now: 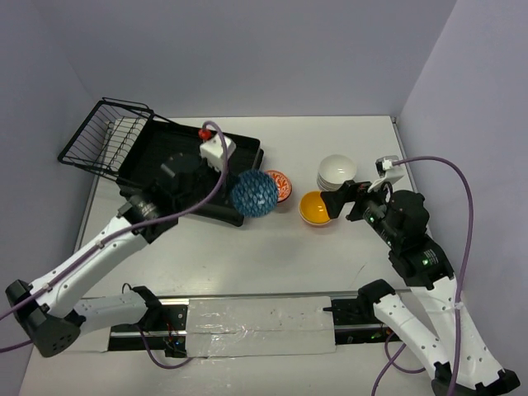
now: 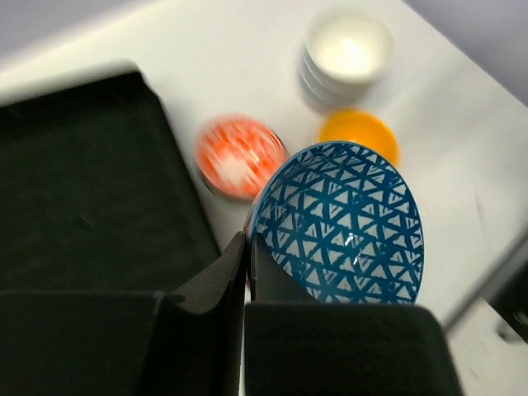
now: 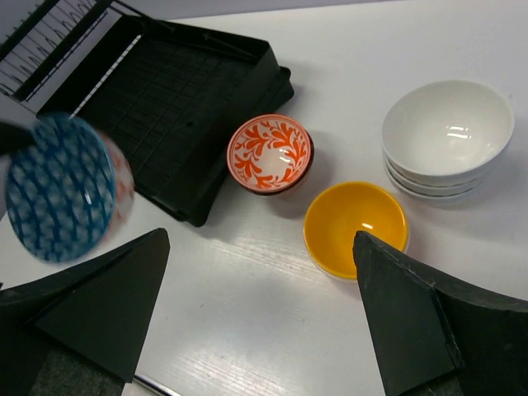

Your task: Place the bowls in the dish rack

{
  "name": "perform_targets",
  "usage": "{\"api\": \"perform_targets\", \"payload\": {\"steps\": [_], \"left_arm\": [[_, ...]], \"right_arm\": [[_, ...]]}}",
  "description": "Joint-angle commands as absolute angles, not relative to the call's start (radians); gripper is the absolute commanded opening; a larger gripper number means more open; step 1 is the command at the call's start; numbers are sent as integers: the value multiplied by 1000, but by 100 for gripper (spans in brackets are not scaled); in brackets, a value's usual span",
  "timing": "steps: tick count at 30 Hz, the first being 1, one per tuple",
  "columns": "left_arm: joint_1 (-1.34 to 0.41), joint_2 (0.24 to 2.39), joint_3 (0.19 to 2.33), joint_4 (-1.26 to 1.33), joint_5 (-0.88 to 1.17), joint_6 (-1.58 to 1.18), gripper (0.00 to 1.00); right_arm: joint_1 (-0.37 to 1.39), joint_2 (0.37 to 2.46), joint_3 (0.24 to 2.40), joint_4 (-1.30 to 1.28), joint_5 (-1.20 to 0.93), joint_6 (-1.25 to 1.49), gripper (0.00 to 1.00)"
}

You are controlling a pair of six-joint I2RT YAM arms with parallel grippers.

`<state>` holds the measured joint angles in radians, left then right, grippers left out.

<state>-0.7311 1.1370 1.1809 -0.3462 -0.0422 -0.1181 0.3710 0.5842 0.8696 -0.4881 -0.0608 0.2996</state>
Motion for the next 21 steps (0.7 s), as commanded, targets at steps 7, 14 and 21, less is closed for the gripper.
{"api": "perform_targets", "payload": {"steps": [7,14,21], "left_arm": [[-893,1103,824,-132,-64,-484,0],[-899,1158,652,161,-68,-589,0],[-931,1253,585,288,-83,-583,0]], "right_arm": [[379,522,818,-515,-75,340,100],[379,491,804,-538,-77,359,99],[379,479,798,-541,-64,353,99]]}}
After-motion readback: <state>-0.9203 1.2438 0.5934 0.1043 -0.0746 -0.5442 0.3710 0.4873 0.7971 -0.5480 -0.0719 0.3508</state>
